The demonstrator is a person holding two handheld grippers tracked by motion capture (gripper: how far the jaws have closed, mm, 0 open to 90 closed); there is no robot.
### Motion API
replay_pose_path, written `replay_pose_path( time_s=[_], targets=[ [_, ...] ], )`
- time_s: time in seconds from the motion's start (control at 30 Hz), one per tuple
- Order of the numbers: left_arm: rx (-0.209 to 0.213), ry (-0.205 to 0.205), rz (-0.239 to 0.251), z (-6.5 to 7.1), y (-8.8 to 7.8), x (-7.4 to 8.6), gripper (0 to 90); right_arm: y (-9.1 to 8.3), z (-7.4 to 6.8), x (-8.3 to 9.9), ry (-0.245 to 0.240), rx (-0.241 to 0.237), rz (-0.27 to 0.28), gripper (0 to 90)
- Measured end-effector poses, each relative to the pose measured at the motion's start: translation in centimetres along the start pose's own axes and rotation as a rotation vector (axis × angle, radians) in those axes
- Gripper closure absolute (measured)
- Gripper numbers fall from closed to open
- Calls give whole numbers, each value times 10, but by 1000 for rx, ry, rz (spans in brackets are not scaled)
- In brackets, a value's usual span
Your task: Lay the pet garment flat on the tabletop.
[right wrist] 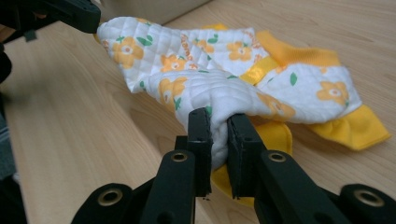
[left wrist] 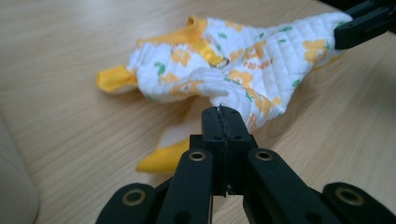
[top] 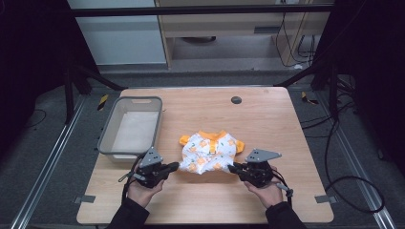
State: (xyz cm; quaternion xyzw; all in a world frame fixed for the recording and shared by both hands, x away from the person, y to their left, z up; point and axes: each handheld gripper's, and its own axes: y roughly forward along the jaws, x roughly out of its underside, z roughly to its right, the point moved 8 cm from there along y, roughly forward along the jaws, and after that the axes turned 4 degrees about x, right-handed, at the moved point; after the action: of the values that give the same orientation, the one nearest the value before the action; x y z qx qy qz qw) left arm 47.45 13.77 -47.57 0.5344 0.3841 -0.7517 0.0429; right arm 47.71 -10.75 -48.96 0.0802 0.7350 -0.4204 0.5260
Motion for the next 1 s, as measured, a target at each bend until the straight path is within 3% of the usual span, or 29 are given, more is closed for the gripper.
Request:
replay_pose_path(
  time_s=[0.13,0.23,0.27,0.3,0.37,0.43,0.47,0.57,0.6,0.63,0.73,0.77,0.93,0.97,1.0],
  targets=[
    [0,9,35,3,-11,-15,900,-10,-3,-13,21,-34,34,810],
    [-14,-2,31,-4,-7,-23,900,-9,1,-20,48,-34,33,809],
    [-28,-13,31,-10,-2,-25,900,1,11,-25,97,-6,8,806],
    [-64,-38,6,-25,13,-27,900,8,20,-26,119,23,-11,802],
    [-108,-65,-23,-41,32,-23,900,26,36,-23,165,62,-58,790],
    [-138,-96,-49,-56,49,-16,900,42,50,-19,172,116,-83,770],
    [-138,-96,-49,-56,49,-16,899,42,50,-19,172,116,-83,770],
    [-148,-148,-42,-66,64,-6,887,61,62,-9,152,163,-95,704],
    [-164,-143,-40,-67,64,-4,864,64,64,-8,143,174,-86,676],
    [-186,-123,-47,-66,62,-3,768,64,63,-8,125,189,-62,649],
    [-182,-113,-28,-63,54,-5,547,58,61,-10,108,188,-41,589],
    [-174,-103,0,-59,44,-6,499,46,59,-14,96,187,-13,552],
    [-173,-68,7,-50,26,5,366,21,55,-18,58,186,37,473],
    [-175,-58,-18,-47,21,17,356,11,53,-14,42,188,49,437],
    [-175,-58,-18,-47,21,17,346,11,53,-14,42,188,49,437]
  ],
)
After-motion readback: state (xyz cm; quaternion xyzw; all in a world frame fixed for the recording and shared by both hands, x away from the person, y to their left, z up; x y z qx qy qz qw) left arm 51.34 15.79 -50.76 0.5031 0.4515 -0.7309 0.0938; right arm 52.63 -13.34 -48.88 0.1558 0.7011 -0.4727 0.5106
